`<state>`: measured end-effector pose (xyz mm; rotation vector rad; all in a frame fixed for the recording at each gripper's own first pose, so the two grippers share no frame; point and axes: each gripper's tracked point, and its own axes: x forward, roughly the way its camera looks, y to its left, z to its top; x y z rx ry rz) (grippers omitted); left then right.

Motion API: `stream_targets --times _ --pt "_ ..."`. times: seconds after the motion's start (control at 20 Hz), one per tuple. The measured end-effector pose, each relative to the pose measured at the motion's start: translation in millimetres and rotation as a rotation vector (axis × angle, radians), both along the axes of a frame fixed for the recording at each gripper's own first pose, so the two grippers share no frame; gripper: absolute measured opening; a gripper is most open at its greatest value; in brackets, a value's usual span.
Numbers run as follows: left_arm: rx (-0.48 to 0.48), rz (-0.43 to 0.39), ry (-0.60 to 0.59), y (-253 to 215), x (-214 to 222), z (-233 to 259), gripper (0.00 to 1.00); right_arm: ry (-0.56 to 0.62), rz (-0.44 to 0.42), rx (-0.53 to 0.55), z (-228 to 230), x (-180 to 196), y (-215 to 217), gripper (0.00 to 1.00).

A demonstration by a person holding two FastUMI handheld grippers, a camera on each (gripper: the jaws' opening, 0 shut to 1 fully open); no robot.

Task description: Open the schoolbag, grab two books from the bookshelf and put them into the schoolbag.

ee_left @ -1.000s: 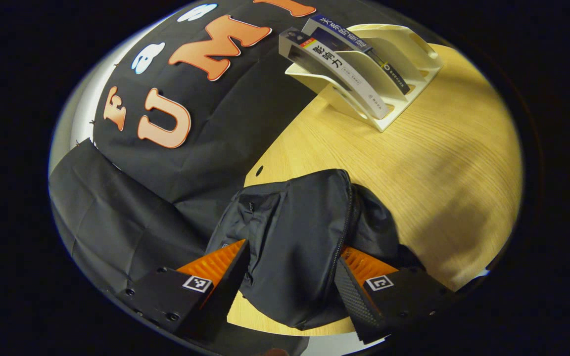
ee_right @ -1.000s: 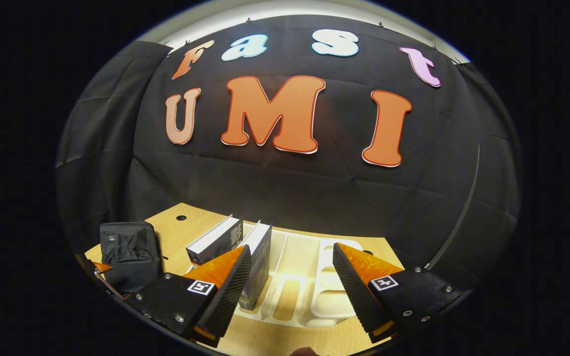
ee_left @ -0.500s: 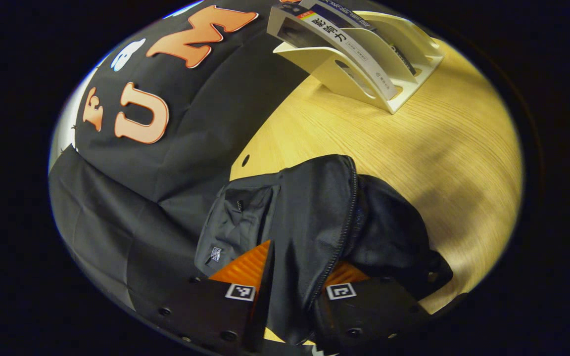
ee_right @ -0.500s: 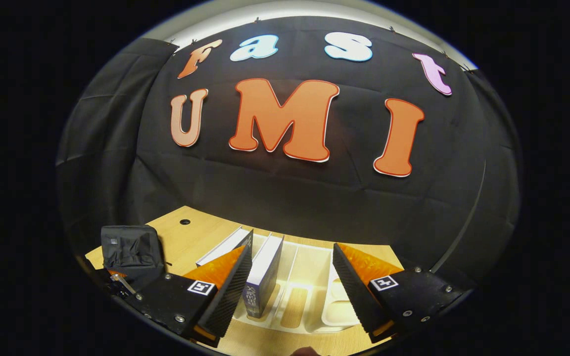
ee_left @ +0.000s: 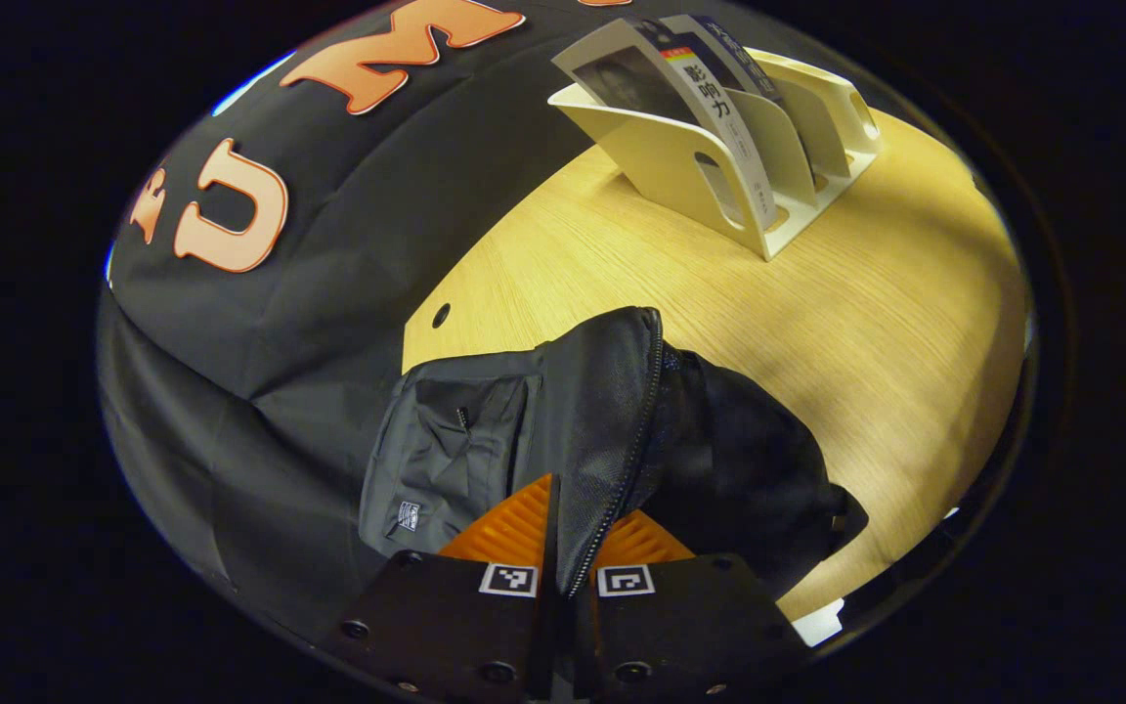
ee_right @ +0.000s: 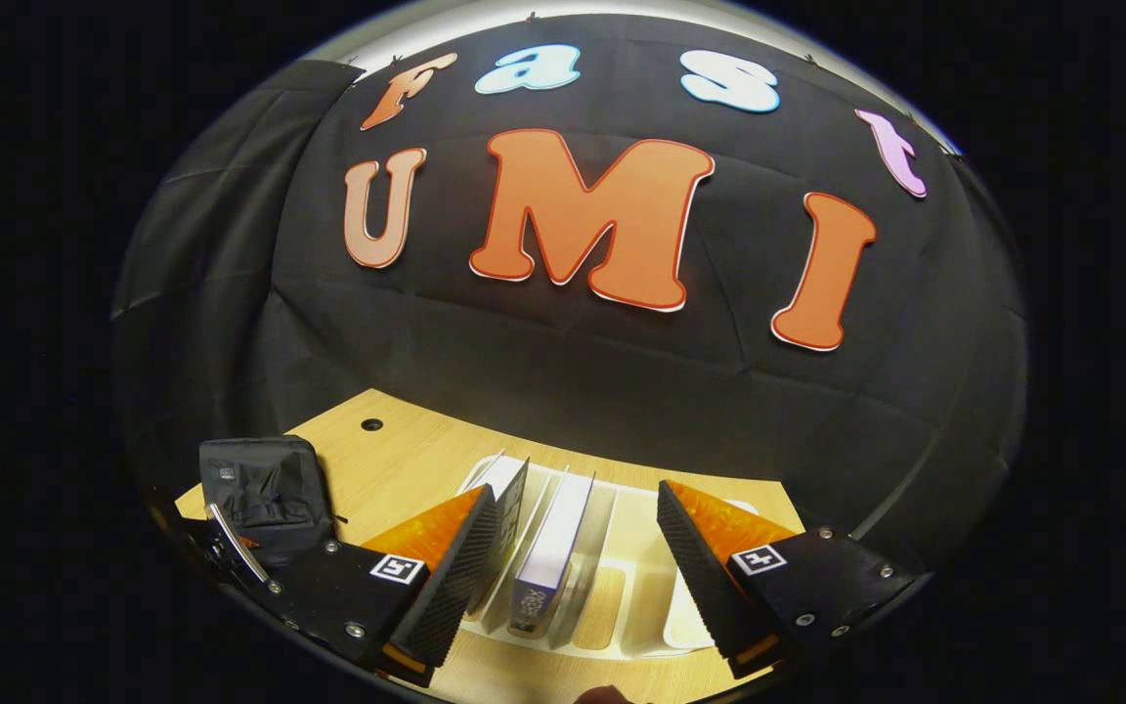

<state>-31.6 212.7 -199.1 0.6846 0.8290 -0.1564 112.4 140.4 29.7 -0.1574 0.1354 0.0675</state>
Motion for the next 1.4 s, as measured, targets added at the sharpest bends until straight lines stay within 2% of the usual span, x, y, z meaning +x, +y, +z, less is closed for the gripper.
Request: stream_targets --times 0.5,1.0,1.1,1.4 --pt "-0.167 -0.1 0.169 29 19 60 0.07 0.154 0.026 -0.018 -2 16 39 0.98" --pt "-0.331 -0.227 0.392 42 34 88 0.06 0.463 -0.015 0.087 -37 34 58 0.99" --pt "-0.335 -0.252 0.429 46 38 89 0.06 0.502 -0.044 0.081 -43 38 61 0.99" --pt "-0.321 -0.343 0.488 57 52 106 0.07 0.612 -0.029 0.021 -48 57 79 0.99"
